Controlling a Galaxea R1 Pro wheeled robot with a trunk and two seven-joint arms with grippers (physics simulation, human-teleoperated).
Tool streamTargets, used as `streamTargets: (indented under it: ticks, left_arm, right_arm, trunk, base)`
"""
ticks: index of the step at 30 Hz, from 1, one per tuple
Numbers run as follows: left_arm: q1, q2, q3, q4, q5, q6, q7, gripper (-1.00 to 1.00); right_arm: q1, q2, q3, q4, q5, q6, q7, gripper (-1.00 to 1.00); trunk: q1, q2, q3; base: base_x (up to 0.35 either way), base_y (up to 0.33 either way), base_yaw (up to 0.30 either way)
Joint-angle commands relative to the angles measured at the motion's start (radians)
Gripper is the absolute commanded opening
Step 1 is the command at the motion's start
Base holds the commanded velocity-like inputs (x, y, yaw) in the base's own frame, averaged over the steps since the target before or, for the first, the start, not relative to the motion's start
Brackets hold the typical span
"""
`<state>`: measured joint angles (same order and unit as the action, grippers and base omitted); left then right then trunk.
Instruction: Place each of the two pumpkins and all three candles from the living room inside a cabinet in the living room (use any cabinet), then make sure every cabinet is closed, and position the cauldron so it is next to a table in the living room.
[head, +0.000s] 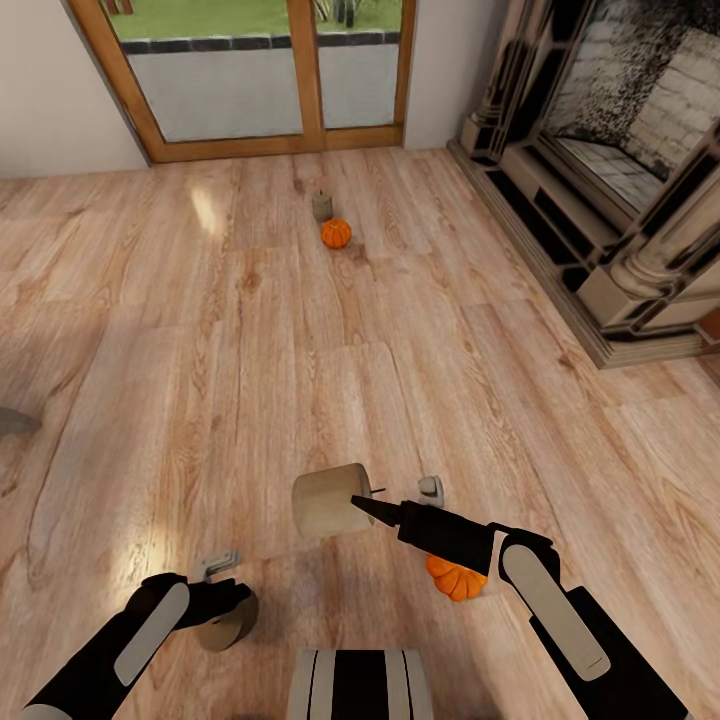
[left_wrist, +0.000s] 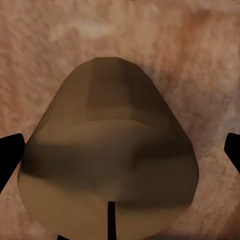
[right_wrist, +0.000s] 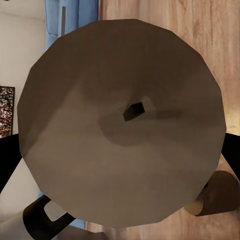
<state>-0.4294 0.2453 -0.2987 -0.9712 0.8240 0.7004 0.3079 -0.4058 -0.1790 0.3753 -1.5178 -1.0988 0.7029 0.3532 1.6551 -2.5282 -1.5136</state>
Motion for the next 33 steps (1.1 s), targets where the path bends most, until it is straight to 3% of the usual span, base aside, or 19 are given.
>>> streamTargets:
  ticks: [1, 33]
  left_arm:
    - [-0.001, 0.001, -0.003, -0.001, 0.011, 0.001, 0.010, 1.00]
    - [-0.001, 0.004, 0.011, 0.000, 0.026, 0.013, 0.019, 1.00]
  right_arm:
    - [-0.001, -0.001, 0.001, -0.001, -0.003, 0.003, 0.001, -1.00]
    - [-0.001, -0.001, 0.001, -0.001, -0.003, 0.003, 0.001, -1.00]
  trunk:
    - [0.000, 0.000, -0.001]
    - [0.000, 0.000, -0.001]
  base:
    - [0.000, 0.000, 0.000]
    - [0.000, 0.000, 0.000]
